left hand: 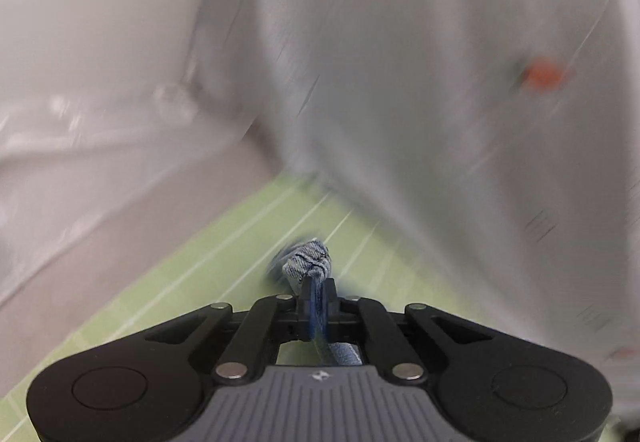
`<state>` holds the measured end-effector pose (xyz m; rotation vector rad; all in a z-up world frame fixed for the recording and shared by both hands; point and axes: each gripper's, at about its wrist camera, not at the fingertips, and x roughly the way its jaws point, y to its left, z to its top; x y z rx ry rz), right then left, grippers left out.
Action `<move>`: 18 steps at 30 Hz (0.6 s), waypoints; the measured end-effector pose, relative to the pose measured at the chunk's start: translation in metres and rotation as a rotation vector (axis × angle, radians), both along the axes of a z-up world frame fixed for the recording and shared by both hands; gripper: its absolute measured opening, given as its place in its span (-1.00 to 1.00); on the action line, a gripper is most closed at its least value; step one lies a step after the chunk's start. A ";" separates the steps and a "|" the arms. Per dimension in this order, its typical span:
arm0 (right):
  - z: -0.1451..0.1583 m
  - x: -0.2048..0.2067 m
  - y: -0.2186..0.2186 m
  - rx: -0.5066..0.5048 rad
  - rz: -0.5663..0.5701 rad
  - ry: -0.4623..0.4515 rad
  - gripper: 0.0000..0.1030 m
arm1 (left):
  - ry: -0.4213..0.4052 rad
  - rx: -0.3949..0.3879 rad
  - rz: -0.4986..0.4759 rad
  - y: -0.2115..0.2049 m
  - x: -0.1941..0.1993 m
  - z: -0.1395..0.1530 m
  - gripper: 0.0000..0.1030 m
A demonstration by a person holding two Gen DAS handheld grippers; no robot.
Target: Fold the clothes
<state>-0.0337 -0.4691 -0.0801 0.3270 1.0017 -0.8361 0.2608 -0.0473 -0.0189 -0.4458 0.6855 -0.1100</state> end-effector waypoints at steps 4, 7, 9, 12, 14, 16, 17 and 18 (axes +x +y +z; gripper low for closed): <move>-0.001 -0.009 -0.005 0.034 -0.047 -0.024 1.00 | -0.035 0.069 0.021 0.007 -0.034 0.023 -0.94; -0.005 -0.014 -0.007 0.076 -0.065 -0.049 1.00 | 0.137 0.111 0.075 0.025 -0.043 -0.017 -0.90; -0.004 -0.017 -0.004 0.086 -0.060 -0.061 1.00 | 0.261 0.120 0.118 0.040 -0.048 -0.044 -0.86; 0.000 -0.022 0.003 0.082 -0.043 -0.082 1.00 | 0.383 0.108 0.166 0.060 -0.059 -0.070 -0.44; 0.008 -0.032 0.003 0.074 -0.049 -0.110 1.00 | 0.368 0.088 0.162 0.065 -0.069 -0.063 0.09; 0.016 -0.042 0.003 0.067 -0.056 -0.137 1.00 | 0.357 0.103 0.145 0.063 -0.077 -0.054 0.20; 0.020 -0.047 0.003 0.063 -0.060 -0.151 1.00 | 0.350 0.108 0.128 0.059 -0.080 -0.050 0.24; 0.024 -0.052 0.004 0.059 -0.063 -0.164 1.00 | 0.340 0.107 0.108 0.054 -0.084 -0.047 0.27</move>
